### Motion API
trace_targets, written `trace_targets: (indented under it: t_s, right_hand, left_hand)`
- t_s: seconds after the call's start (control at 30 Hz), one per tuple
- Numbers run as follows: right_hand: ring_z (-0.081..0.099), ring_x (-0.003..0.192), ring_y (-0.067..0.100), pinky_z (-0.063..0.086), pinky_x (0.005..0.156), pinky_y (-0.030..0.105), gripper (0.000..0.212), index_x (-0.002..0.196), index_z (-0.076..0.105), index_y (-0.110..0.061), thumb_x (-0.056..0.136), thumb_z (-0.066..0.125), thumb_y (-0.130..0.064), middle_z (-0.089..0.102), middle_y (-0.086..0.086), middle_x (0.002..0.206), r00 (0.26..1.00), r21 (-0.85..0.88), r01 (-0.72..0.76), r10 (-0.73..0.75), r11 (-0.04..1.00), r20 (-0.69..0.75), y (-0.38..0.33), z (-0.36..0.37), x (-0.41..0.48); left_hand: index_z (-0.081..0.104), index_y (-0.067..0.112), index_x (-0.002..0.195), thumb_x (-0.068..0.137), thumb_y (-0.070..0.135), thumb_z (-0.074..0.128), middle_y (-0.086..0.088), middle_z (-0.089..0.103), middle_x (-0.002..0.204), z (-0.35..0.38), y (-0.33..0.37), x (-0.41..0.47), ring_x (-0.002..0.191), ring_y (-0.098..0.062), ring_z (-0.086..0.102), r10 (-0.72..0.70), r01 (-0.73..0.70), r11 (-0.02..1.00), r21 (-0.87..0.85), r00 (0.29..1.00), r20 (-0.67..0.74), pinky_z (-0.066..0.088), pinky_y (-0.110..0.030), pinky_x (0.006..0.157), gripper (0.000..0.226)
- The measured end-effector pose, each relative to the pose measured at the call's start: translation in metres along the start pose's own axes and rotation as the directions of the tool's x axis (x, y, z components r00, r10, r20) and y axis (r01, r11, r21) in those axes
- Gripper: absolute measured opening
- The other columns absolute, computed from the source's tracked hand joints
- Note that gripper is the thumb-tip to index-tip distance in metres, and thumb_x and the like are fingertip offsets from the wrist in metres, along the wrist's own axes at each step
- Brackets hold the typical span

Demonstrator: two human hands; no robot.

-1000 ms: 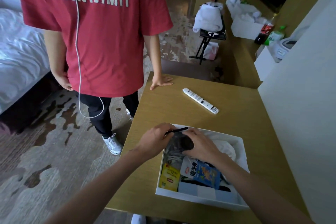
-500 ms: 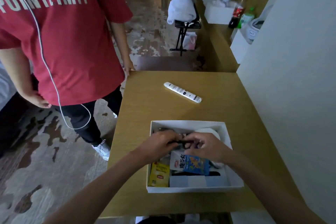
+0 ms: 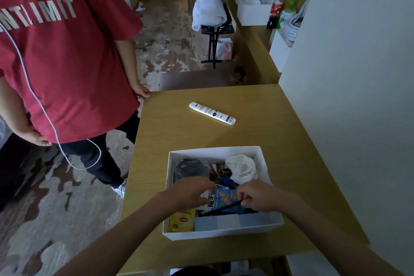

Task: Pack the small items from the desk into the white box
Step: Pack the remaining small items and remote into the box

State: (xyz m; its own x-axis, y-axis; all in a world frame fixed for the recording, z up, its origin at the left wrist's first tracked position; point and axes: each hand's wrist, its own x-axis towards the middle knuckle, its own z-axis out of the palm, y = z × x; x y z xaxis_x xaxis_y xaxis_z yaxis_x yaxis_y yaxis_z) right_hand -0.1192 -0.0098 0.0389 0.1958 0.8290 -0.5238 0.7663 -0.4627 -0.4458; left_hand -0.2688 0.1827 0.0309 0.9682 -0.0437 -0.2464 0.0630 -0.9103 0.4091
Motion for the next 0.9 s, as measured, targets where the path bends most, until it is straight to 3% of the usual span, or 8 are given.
trace_targets:
  t_s: [0.13,0.3,0.43,0.53,0.6,0.7,0.8,0.9]
  right_hand:
    - [0.058,0.082,0.023,0.044,0.069,0.033,0.012,0.095,0.058,-0.011,0.093,0.055,-0.022,0.063,0.011,0.095,0.999,-0.209,0.042,-0.039,0.977,0.020,-0.009,0.015,0.010]
    - [0.063,0.087,0.029,0.048,0.068,0.033,0.027,0.116,0.063,-0.011,0.092,0.056,-0.020,0.066,0.015,0.100,0.987,-0.393,0.149,-0.163,0.908,-0.002,-0.004,0.021,0.013]
    - [0.064,0.085,0.029,0.053,0.071,0.038,0.023,0.112,0.063,-0.004,0.090,0.057,-0.007,0.065,0.017,0.101,0.987,-0.464,0.157,-0.160,0.872,0.032,0.007,0.013,0.014]
    - [0.064,0.087,0.032,0.053,0.071,0.041,0.021,0.108,0.063,0.000,0.091,0.057,-0.010,0.063,0.020,0.102,0.982,-0.471,0.185,-0.184,0.862,0.050,0.009,0.008,0.019]
    - [0.063,0.087,0.033,0.054,0.073,0.043,0.022,0.109,0.063,-0.001,0.092,0.057,-0.013,0.061,0.020,0.105,0.977,-0.452,0.212,-0.206,0.867,0.062,0.008,0.008,0.022]
    - [0.062,0.090,0.029,0.054,0.078,0.043,0.024,0.112,0.065,-0.010,0.092,0.058,-0.022,0.060,0.015,0.110,0.964,-0.393,0.266,-0.251,0.880,0.088,0.005,0.008,0.025]
    - [0.062,0.090,0.025,0.050,0.075,0.036,0.024,0.107,0.064,-0.011,0.093,0.058,-0.030,0.062,0.011,0.107,0.956,-0.344,0.291,-0.280,0.893,0.083,0.005,0.003,0.029]
    - [0.060,0.083,0.017,0.049,0.072,0.032,0.020,0.097,0.061,-0.017,0.095,0.054,-0.036,0.063,0.003,0.097,0.960,-0.244,0.276,-0.280,0.930,0.020,0.006,-0.014,0.031]
  left_hand:
    - [0.057,0.029,0.114,0.090,0.031,0.055,0.007,0.060,0.117,0.000,0.001,0.003,0.103,-0.010,0.054,-0.051,0.050,0.999,0.015,0.999,0.005,0.035,-0.023,0.073,0.024]
    - [0.061,0.028,0.113,0.091,0.019,0.046,0.004,0.064,0.119,0.002,0.011,0.010,0.106,-0.015,0.057,-0.137,0.134,0.990,0.031,0.987,0.089,0.047,-0.033,0.080,0.028]
    - [0.062,0.029,0.112,0.087,0.013,0.047,-0.005,0.066,0.113,0.007,0.020,0.016,0.097,-0.024,0.061,-0.205,0.169,0.967,0.191,0.961,0.186,0.041,-0.031,0.068,0.033]
    - [0.062,0.027,0.109,0.085,0.010,0.048,-0.008,0.068,0.109,0.003,0.022,0.020,0.094,-0.026,0.062,-0.281,0.246,0.941,0.231,0.950,0.134,0.038,-0.030,0.068,0.033]
    - [0.063,0.028,0.103,0.083,0.007,0.048,-0.006,0.068,0.109,-0.003,0.021,0.021,0.094,-0.023,0.062,-0.332,0.314,0.932,0.181,0.940,0.081,0.040,-0.029,0.069,0.032]
    - [0.062,0.025,0.110,0.086,0.006,0.044,-0.005,0.065,0.118,-0.012,0.021,0.020,0.103,-0.023,0.060,-0.350,0.348,0.933,0.086,0.937,-0.001,0.045,-0.030,0.080,0.035]
    - [0.063,0.020,0.111,0.092,0.013,0.043,-0.005,0.066,0.117,-0.020,0.024,0.018,0.102,-0.023,0.061,-0.352,0.354,0.935,0.011,0.934,-0.065,0.040,-0.027,0.075,0.028]
    - [0.065,0.018,0.110,0.093,0.014,0.043,-0.004,0.068,0.115,-0.030,0.022,0.020,0.101,-0.022,0.061,-0.371,0.364,0.928,-0.077,0.921,-0.121,0.048,-0.029,0.082,0.029]
